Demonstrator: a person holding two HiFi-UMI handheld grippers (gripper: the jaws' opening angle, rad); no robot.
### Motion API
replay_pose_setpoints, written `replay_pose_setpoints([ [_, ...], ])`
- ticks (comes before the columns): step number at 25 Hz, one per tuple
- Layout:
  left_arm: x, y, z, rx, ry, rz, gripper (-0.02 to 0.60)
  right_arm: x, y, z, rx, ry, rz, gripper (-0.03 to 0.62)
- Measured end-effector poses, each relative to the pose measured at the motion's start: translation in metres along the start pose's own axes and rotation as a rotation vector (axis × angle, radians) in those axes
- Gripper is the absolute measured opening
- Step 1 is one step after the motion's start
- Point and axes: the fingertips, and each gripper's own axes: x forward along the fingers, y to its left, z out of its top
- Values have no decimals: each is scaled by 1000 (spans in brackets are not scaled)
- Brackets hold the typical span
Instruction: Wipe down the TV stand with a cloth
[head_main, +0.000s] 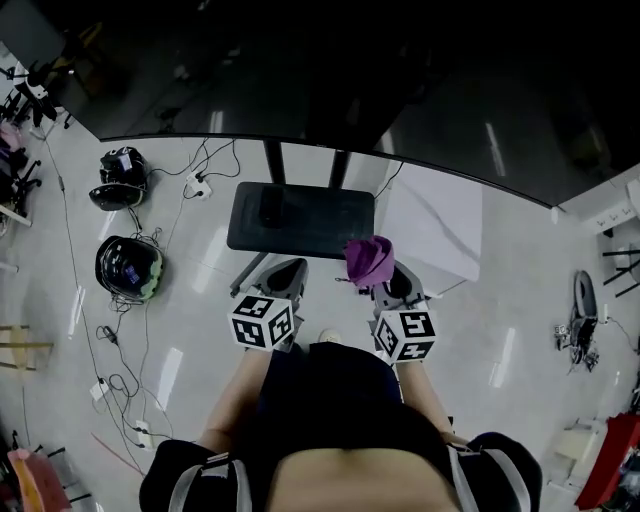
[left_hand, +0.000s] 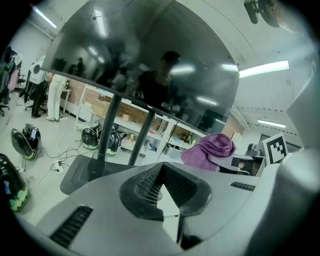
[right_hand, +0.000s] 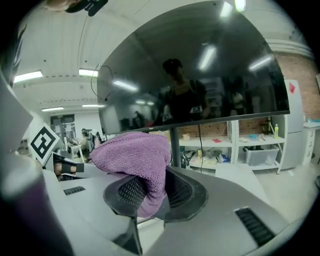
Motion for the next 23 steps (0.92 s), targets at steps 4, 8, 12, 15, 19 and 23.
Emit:
replay_pose_setpoints([
  [4, 12, -18, 11, 41, -46, -26, 6, 3, -10, 10, 3, -40, 14, 98],
  [8, 18, -31, 6, 33, -58, -41, 6, 6, -11, 5, -20, -17, 9, 98],
  [12, 22, -45, 5, 51, -46, -62, 6, 1, -15, 8, -30, 7, -3, 98],
  [15, 26, -46, 5, 84, -37, -61, 6, 5, -21, 12, -49, 18, -26, 98],
  [19, 29, -47, 8, 82, -38, -59, 6, 11, -28, 15, -59, 40, -36, 98],
  [23, 36, -40, 25, 93, -61, -39, 6, 19, -30, 24, -104, 51, -28, 98],
])
